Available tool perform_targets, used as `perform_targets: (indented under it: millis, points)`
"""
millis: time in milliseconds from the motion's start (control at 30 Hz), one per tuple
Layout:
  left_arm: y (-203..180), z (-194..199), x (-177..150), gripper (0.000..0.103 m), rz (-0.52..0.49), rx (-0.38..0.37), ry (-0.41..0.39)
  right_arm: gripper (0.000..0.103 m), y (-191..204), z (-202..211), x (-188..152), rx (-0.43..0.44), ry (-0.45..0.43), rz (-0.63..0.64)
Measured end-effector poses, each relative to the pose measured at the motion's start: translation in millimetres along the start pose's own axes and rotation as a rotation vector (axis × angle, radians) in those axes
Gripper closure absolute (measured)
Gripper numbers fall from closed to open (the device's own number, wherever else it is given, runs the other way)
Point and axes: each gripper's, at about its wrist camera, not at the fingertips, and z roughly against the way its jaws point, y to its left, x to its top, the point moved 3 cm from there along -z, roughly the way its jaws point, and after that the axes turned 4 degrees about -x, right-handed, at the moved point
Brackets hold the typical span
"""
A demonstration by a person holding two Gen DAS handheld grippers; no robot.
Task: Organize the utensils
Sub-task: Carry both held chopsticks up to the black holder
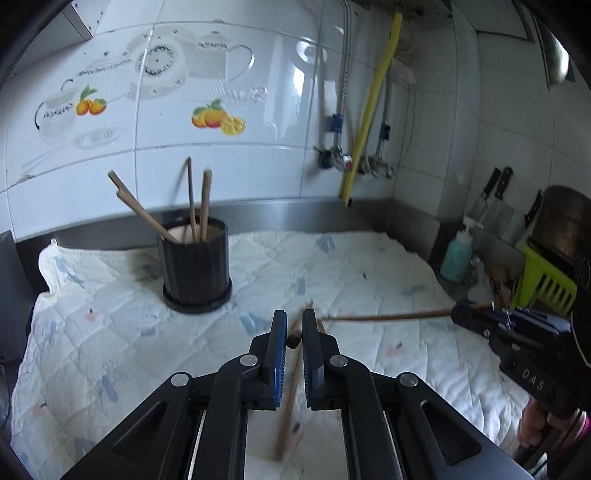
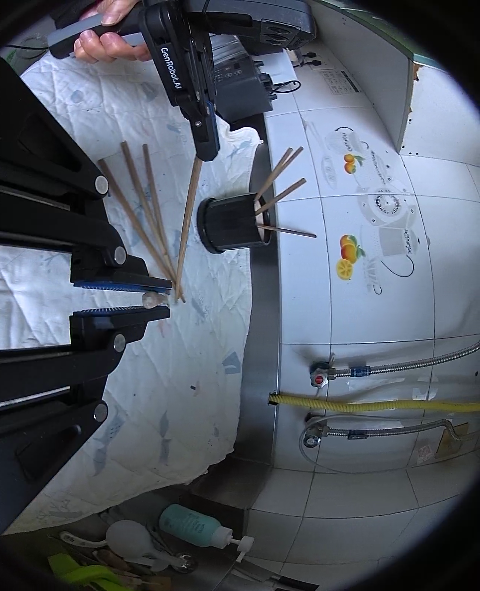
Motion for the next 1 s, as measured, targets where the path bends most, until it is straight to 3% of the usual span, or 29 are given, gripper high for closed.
perform_targets:
  millis: [167,433,733,1000]
  points:
    - [8.2,-7.6,17.2,0.095,0.032,-0.001,-0.049,0.094,-0.9,-7.5,12.3,0.004,-0.013,-0.004]
    - [8.0,-15.5,15.3,0.095,0.015,-0.008,-0.081,0.094,2.3,-11.2,27.0,0.002,-0.031,0.025]
    - [11.1,-36.1,11.8,0.095,0.059,-0.037,-0.072,0.094,4.8,-17.9,32.4,0.002,-0.033,0.039]
    - [3.6,-24.2,29.1,0.097,0.005,-0.072,-0.107,0.094,10.6,-17.5,52.1,0.017,-0.055,0.077]
